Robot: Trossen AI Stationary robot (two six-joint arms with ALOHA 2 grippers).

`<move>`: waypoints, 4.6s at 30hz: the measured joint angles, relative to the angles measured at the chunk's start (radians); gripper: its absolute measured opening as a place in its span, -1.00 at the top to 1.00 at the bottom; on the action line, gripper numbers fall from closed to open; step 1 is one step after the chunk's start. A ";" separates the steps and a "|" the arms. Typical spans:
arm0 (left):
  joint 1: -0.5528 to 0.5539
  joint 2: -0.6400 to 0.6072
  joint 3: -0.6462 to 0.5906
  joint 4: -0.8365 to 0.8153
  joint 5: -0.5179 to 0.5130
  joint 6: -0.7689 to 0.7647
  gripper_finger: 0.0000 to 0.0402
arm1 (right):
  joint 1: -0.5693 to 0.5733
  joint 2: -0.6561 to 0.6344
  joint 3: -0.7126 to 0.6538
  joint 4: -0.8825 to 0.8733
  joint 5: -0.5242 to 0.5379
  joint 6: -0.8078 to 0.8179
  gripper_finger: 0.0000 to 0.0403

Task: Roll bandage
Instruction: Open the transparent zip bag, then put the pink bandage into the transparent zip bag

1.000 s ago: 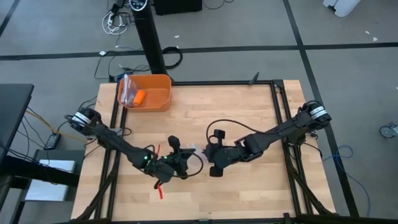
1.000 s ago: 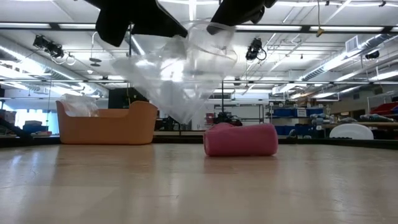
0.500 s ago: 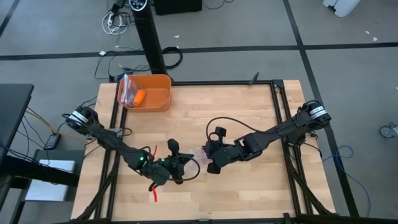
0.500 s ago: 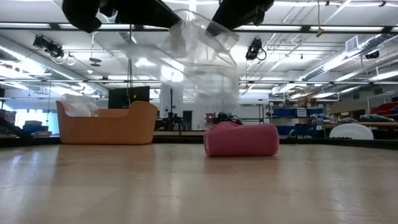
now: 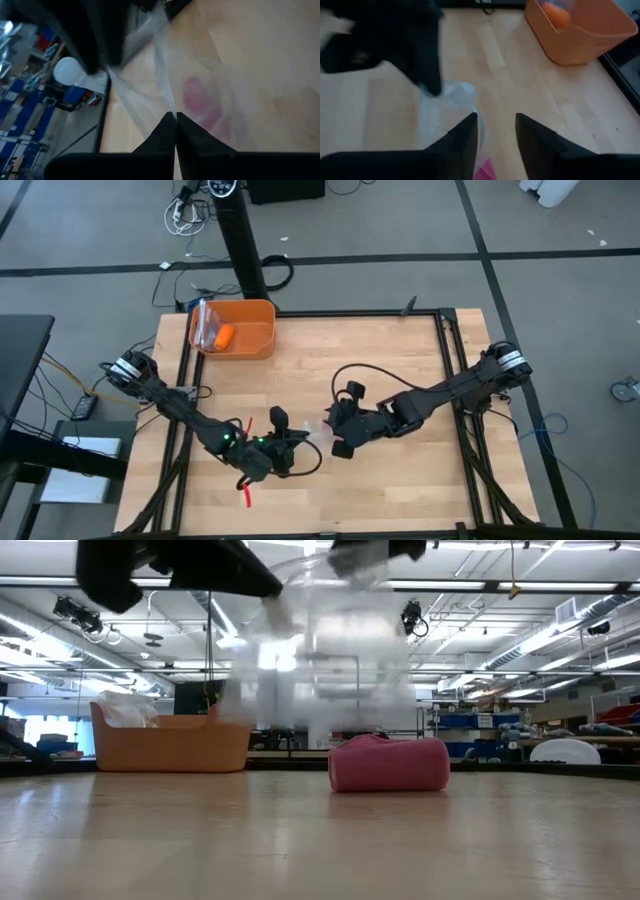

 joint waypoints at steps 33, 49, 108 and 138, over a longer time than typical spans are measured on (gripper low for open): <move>-0.035 0.011 0.149 -0.348 0.056 0.188 0.95 | -0.030 0.184 0.060 0.147 -0.289 0.028 0.97; -0.093 0.011 0.149 -0.332 0.032 0.149 0.95 | -0.034 0.251 0.061 0.128 -0.322 0.071 0.97; -0.147 0.123 0.280 -0.441 -0.054 0.216 0.95 | -0.015 0.266 0.012 0.333 -0.331 -0.157 0.99; -0.172 0.127 0.122 -0.368 -0.223 -0.120 0.97 | 0.012 0.200 0.012 0.226 -0.151 -0.084 0.82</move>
